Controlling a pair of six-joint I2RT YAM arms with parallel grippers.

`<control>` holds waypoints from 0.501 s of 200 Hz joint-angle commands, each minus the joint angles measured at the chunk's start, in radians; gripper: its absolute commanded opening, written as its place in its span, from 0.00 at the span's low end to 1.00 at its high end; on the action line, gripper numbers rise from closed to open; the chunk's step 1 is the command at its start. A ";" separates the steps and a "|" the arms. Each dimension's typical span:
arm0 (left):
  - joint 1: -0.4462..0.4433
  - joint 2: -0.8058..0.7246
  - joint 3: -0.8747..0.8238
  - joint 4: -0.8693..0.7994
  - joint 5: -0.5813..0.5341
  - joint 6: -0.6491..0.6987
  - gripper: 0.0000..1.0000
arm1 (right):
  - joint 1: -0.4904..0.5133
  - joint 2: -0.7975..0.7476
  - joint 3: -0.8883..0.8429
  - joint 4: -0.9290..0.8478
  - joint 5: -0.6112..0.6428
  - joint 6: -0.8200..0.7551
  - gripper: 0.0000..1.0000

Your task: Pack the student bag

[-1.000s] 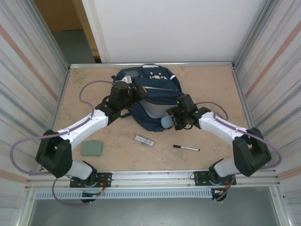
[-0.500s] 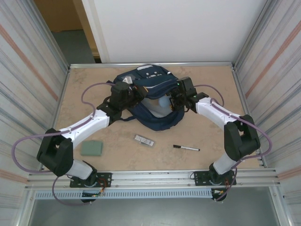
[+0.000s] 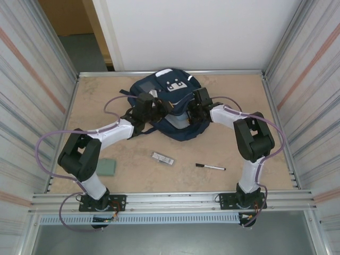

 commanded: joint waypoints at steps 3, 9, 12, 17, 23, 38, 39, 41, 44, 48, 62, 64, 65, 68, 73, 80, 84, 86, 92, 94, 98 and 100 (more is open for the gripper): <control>-0.014 -0.091 -0.014 0.118 0.105 0.040 0.00 | 0.035 0.015 0.056 0.137 -0.081 -0.079 0.64; -0.004 -0.103 -0.028 0.105 0.099 0.044 0.00 | 0.032 0.007 0.036 0.168 -0.094 -0.100 0.65; 0.003 -0.108 -0.034 0.101 0.099 0.044 0.00 | 0.032 0.004 0.029 0.177 -0.098 -0.109 0.66; 0.014 -0.115 -0.045 0.098 0.104 0.046 0.00 | 0.028 -0.001 0.018 0.189 -0.107 -0.126 0.67; 0.029 -0.124 -0.057 0.098 0.114 0.049 0.00 | 0.024 -0.008 0.008 0.196 -0.116 -0.145 0.67; 0.058 -0.152 -0.084 0.053 0.127 0.098 0.12 | 0.008 -0.008 -0.002 0.198 -0.165 -0.171 0.68; 0.060 -0.155 -0.085 0.046 0.124 0.105 0.13 | 0.008 -0.008 -0.004 0.198 -0.170 -0.172 0.68; 0.062 -0.159 -0.087 0.034 0.116 0.121 0.16 | 0.005 -0.009 -0.006 0.203 -0.175 -0.173 0.68; 0.063 -0.171 -0.090 0.014 0.103 0.148 0.20 | 0.003 -0.008 -0.009 0.212 -0.194 -0.173 0.68; 0.064 -0.185 -0.093 -0.014 0.084 0.187 0.26 | 0.000 -0.006 -0.018 0.224 -0.211 -0.176 0.69; 0.063 -0.232 -0.077 -0.124 0.053 0.364 0.38 | -0.005 -0.003 -0.035 0.261 -0.252 -0.186 0.69; 0.062 -0.239 -0.072 -0.144 0.050 0.391 0.39 | -0.004 -0.001 -0.036 0.266 -0.257 -0.188 0.69; 0.062 -0.244 -0.069 -0.149 0.047 0.405 0.40 | -0.004 -0.001 -0.038 0.269 -0.260 -0.189 0.69; 0.059 -0.253 -0.060 -0.183 0.039 0.446 0.41 | -0.005 0.001 -0.040 0.277 -0.265 -0.192 0.69; 0.056 -0.270 -0.047 -0.237 0.023 0.512 0.43 | -0.004 0.005 -0.041 0.288 -0.277 -0.196 0.69; 0.050 -0.298 -0.030 -0.298 -0.011 0.610 0.46 | -0.004 0.012 -0.042 0.306 -0.294 -0.199 0.69; 0.041 -0.318 -0.028 -0.319 -0.039 0.664 0.49 | -0.005 0.015 -0.042 0.316 -0.309 -0.199 0.69; 0.035 -0.328 -0.030 -0.326 -0.056 0.692 0.50 | -0.005 0.018 -0.041 0.321 -0.314 -0.198 0.69; 0.018 -0.355 -0.041 -0.331 -0.100 0.775 0.58 | -0.005 0.021 -0.042 0.335 -0.330 -0.198 0.70; 0.011 -0.365 -0.045 -0.331 -0.113 0.799 0.61 | -0.005 0.023 -0.041 0.339 -0.335 -0.198 0.70; -0.001 -0.381 -0.055 -0.326 -0.135 0.857 0.66 | -0.004 0.024 -0.041 0.341 -0.340 -0.202 0.70; -0.008 -0.388 -0.057 -0.324 -0.146 0.883 0.68 | -0.004 0.026 -0.041 0.340 -0.341 -0.204 0.70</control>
